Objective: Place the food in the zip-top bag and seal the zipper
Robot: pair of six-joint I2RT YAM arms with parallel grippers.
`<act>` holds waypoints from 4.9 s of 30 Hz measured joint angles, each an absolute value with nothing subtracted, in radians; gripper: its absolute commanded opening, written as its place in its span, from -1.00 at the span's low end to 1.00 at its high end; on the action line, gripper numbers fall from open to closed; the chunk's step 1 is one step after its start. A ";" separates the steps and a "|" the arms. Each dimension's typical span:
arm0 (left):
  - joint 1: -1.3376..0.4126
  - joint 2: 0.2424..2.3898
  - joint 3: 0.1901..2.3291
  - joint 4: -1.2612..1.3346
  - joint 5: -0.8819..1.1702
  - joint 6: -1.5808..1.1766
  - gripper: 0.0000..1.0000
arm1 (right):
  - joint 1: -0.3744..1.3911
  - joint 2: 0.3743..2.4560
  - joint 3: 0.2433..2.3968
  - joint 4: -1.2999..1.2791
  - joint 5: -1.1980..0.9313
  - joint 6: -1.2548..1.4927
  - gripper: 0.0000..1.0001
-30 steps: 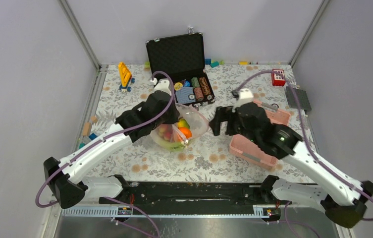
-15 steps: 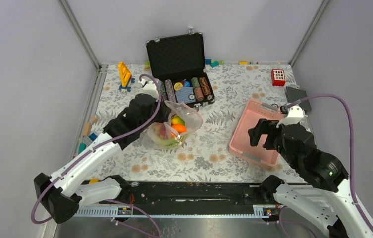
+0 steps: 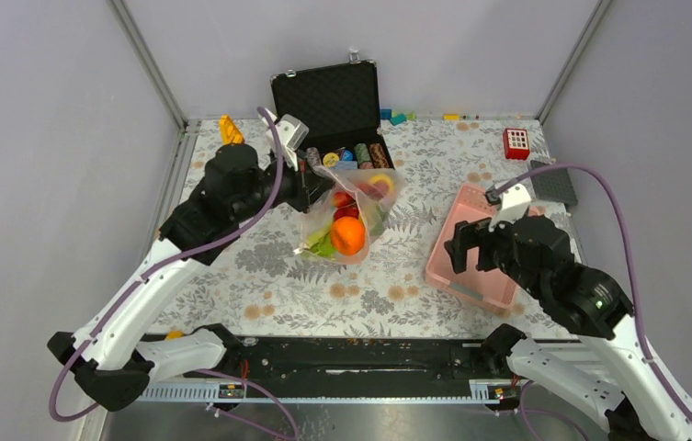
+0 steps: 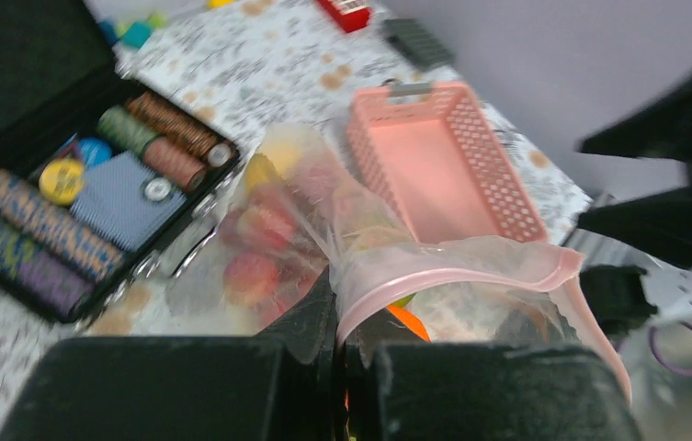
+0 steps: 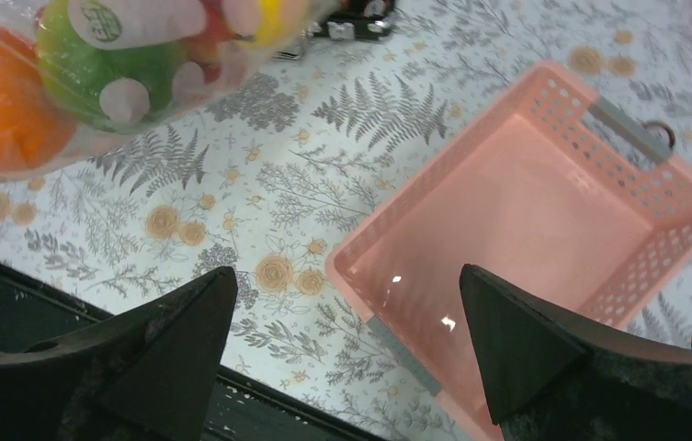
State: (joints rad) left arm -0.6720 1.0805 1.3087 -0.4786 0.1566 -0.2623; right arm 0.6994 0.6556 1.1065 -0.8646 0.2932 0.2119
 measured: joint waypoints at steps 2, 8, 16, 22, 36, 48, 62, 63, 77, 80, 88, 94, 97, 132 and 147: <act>-0.672 1.084 1.351 -0.476 0.247 -0.229 -1.00 | 0.699 0.679 1.107 -0.820 0.239 0.147 0.99; -0.672 1.110 1.369 -0.483 0.500 -0.126 -1.00 | 0.699 0.682 1.056 -0.615 -0.049 -0.124 0.99; -0.673 1.150 1.368 -0.538 0.691 -0.051 -1.00 | 0.699 0.815 1.036 -0.464 -0.548 -0.375 0.99; -0.673 1.169 1.368 -0.537 0.720 -0.046 -1.00 | 0.706 0.870 0.989 -0.299 -0.732 -0.392 0.99; -0.673 1.234 1.313 -0.491 0.666 -0.175 -1.00 | 0.784 0.908 0.802 0.067 -0.592 -0.308 0.88; -0.673 1.266 1.313 -0.504 0.607 -0.236 -1.00 | 0.792 0.922 0.763 0.172 -0.542 -0.284 0.41; -0.683 1.266 1.299 -0.533 0.589 -0.263 -0.53 | 0.791 0.962 0.744 0.236 -0.540 -0.197 -1.00; -0.683 1.266 1.298 -0.533 0.588 -0.263 -0.12 | 0.791 0.957 0.739 0.238 -0.535 -0.188 -1.00; -0.677 1.062 1.180 -0.413 0.333 -0.278 0.97 | 0.742 0.843 0.653 0.087 -0.265 0.066 -1.00; -0.667 0.970 1.149 -0.419 0.264 -0.286 0.97 | 0.709 0.821 0.653 0.049 -0.243 0.089 -1.00; -0.638 0.763 0.921 -0.355 0.161 -0.313 0.97 | 0.590 0.817 0.693 -0.073 -0.182 0.156 -1.00; -0.607 0.717 0.772 -0.270 0.214 -0.276 0.97 | 0.556 0.779 0.720 -0.141 -0.157 0.158 -1.00; -0.558 0.751 0.743 -0.197 0.289 -0.258 0.97 | 0.556 0.742 0.725 -0.183 -0.153 0.153 -1.00; -0.436 1.267 0.883 0.254 1.089 -0.149 -0.26 | 0.553 0.593 0.787 -0.413 -0.175 0.075 -1.00; -0.435 1.309 0.892 0.436 1.202 -0.236 -0.11 | 0.553 0.585 0.778 -0.408 -0.178 0.076 -1.00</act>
State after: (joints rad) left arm -0.4347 1.3087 0.8917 0.4362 1.2022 -0.2363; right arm 0.5533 0.5850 0.7784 -0.4076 -0.1776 0.0761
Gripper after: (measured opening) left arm 0.434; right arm 0.017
